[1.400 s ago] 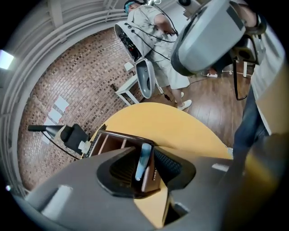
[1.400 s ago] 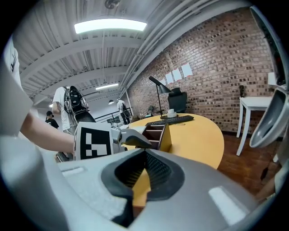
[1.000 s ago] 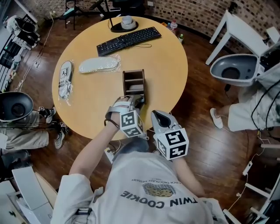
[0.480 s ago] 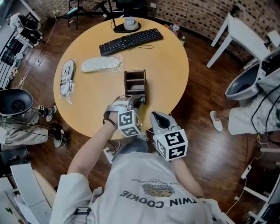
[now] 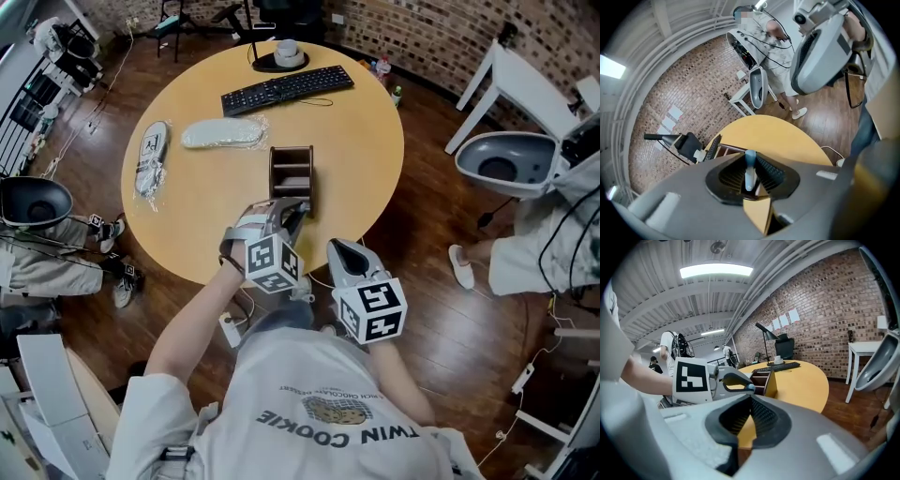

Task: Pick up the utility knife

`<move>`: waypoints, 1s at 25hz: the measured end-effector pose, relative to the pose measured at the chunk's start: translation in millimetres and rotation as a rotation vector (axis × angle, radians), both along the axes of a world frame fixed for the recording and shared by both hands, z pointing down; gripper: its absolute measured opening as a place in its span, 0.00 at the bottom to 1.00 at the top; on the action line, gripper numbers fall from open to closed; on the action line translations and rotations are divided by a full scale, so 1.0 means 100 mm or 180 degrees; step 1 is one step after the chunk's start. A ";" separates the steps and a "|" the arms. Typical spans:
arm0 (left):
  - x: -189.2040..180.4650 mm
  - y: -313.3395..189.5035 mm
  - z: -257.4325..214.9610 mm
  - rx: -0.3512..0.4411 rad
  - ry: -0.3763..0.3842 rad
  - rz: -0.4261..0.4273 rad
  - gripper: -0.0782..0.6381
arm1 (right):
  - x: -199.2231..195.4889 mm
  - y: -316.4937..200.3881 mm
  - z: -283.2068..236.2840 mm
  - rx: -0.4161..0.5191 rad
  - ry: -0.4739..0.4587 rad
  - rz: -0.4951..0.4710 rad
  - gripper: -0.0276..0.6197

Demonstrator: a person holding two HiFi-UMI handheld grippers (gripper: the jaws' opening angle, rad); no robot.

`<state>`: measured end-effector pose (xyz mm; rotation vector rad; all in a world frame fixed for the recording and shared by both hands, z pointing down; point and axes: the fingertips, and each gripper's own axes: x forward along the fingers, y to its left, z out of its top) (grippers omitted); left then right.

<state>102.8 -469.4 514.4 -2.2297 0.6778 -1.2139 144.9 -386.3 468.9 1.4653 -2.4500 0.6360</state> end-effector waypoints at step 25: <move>-0.29 1.17 -0.89 -0.0212 0.1457 -0.0942 0.21 | -0.09 0.78 -0.30 0.0146 0.0000 -0.0177 0.05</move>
